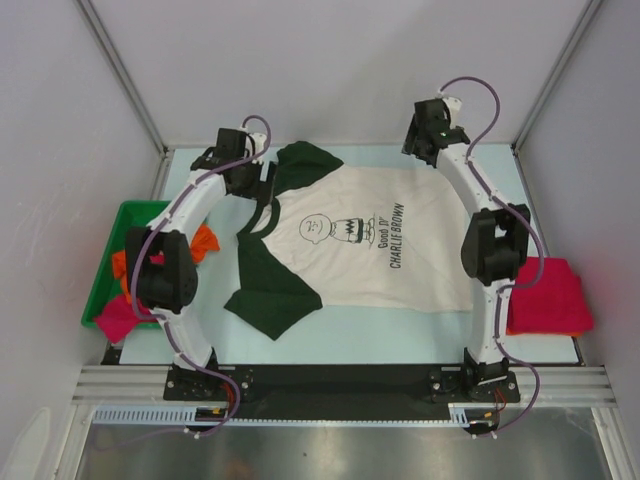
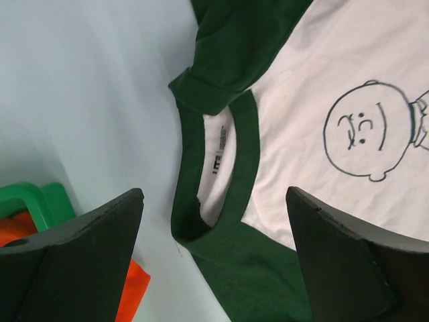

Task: Fold and stack the t-shirts
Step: Flatten out the tshirt

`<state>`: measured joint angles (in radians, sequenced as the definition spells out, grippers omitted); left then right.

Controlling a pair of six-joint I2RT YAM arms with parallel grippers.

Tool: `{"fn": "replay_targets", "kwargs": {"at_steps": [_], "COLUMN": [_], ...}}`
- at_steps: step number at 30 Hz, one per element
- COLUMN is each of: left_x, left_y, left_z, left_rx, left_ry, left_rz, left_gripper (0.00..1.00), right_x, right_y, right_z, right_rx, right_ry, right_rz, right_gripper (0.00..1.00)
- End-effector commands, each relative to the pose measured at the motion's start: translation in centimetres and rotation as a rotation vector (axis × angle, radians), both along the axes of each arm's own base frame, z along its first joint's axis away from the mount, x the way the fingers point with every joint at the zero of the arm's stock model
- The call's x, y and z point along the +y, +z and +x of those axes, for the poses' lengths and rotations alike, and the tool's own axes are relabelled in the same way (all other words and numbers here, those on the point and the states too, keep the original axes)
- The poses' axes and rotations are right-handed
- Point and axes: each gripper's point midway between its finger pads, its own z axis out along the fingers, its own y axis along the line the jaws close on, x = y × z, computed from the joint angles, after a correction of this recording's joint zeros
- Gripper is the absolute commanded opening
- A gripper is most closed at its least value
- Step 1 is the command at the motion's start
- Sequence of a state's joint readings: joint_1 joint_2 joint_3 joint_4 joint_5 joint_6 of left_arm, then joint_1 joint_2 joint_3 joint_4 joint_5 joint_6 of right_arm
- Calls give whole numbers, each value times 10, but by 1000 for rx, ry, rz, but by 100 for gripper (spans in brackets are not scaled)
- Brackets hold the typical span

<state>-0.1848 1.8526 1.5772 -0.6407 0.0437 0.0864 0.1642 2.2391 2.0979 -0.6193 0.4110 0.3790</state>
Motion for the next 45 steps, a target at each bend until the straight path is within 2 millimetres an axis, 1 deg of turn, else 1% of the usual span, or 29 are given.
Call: {"fn": "replay_targets", "kwargs": {"at_steps": [1,2,3,4,5,6,7,8,9,10,11,12,15,16,18,20,21,22,25,27,31,32,34,37,39,40,42,44,45], "left_x": [-30,-33,-38,-42,-43,-47,-50,-51,-55,-56,-55,-60,-65,-67,-71,-76,-78,-78,-78,-76,-71,-67,-61,-45,-28,-23,-1,15,19], "left_y": [25,6,13,8,-15,-2,-5,-9,-13,-16,-23,-26,-32,-42,-47,-64,-64,-76,-85,-96,-114,-116,-125,-132,-135,-135,-134,-128,-126], "left_z": [14,19,31,37,39,56,62,63,79,84,84,93,100,101,105,102,104,103,101,97,88,89,83,80,81,80,82,83,84], "left_rx": [-100,-61,-82,-69,-5,-37,-29,1,-4,2,30,23,14,26,19,49,44,65,88,117,179,186,223,259,278,286,294,290,289], "left_ry": [-84,-88,-99,-106,-109,-114,-119,-121,-127,-129,-129,-144,-164,-174,-194,-223,-229,-235,-247,-247,-254,-249,-241,-200,-150,-137,-81,-48,-41], "left_rz": [-75,-62,-63,-68,-59,-65,-63,-59,-55,-50,-36,-26,9,21,50,71,79,93,113,122,145,155,168,173,166,164,187,185,185], "left_gripper": [92,90,88,81,76,70,55,47,40,29,25,24,23,24,26,29,30,30,30,30,31,30,30,30,29,29,28,28,28], "right_x": [62,70,77,96,99,106,118,122,124,126,127,125,130,130,135,138,139,140,142,142,141,141,140,138,137,136,134,134,134], "right_y": [87,75,72,86,68,68,77,75,65,63,65,56,53,46,45,41,43,43,49,53,68,70,83,93,100,102,104,103,102], "right_z": [-48,-62,-73,-89,-103,-111,-125,-131,-141,-147,-151,-158,-170,-175,-181,-187,-189,-190,-193,-194,-196,-198,-199,-200,-201,-201,-201,-201,-202], "right_rx": [-149,-112,-95,-114,-71,-78,-96,-93,-69,-62,-59,-28,-14,2,2,15,14,16,7,3,-20,-17,-42,-67,-78,-83,-87,-89,-86], "right_ry": [109,131,132,176,188,196,233,246,255,254,258,256,270,279,284,294,295,297,307,307,311,310,311,310,309,309,305,304,306], "right_rz": [-2,-3,9,29,23,37,52,53,49,59,63,56,65,64,76,91,94,96,95,94,105,107,116,120,122,122,117,116,115], "right_gripper": [81,80,79,71,66,61,41,32,25,20,20,20,22,24,24,25,25,25,26,27,28,28,29,29,30,30,30,30,30]}}
